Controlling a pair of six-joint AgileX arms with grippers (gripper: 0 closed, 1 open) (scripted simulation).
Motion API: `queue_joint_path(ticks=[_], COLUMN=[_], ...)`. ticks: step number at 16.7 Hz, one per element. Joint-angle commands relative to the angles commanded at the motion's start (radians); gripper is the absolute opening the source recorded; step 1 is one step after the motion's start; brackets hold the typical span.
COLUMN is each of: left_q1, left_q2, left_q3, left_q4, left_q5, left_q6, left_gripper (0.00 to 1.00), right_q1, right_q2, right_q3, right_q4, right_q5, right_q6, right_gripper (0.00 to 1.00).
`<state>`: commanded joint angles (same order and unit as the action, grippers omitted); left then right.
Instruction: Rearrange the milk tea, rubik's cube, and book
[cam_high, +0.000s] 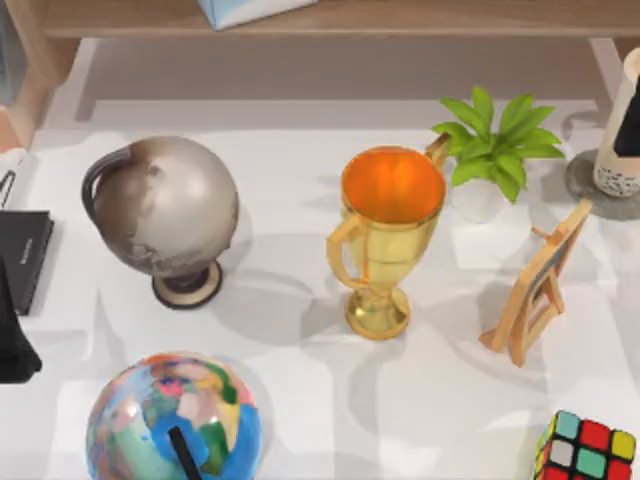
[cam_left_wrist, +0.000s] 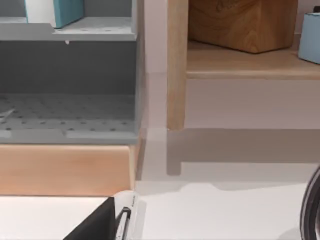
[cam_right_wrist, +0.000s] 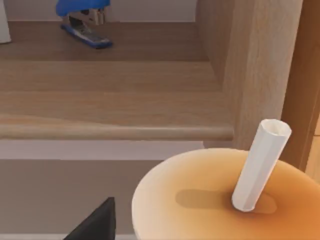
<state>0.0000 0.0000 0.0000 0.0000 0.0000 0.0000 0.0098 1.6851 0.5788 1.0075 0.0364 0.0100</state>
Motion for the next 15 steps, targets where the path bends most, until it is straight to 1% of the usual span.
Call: queue_joint_path(ticks=[6, 9, 12, 15], left_q1=[0.0, 0.0, 0.0, 0.0], left_q2=[0.0, 0.0, 0.0, 0.0], left_q3=[0.0, 0.0, 0.0, 0.0], left_q4=[0.0, 0.0, 0.0, 0.0], left_q5=[0.0, 0.0, 0.0, 0.0], left_q6=[0.0, 0.0, 0.0, 0.0], left_gripper=[1.0, 1.0, 1.0, 1.0], right_q1=[-0.001, 0.026, 0.099, 0.183], right_q2=[-0.014, -0.055, -0.12, -0.19], right_q3=[0.002, 0.054, 0.144, 0.236], right_q4=[-0.016, -0.078, -0.234, -0.483], right_q5=[0.0, 0.003, 0.0, -0.002], right_q6=[0.0, 0.046, 0.156, 0.298], right_gripper=[1.0, 1.0, 1.0, 1.0])
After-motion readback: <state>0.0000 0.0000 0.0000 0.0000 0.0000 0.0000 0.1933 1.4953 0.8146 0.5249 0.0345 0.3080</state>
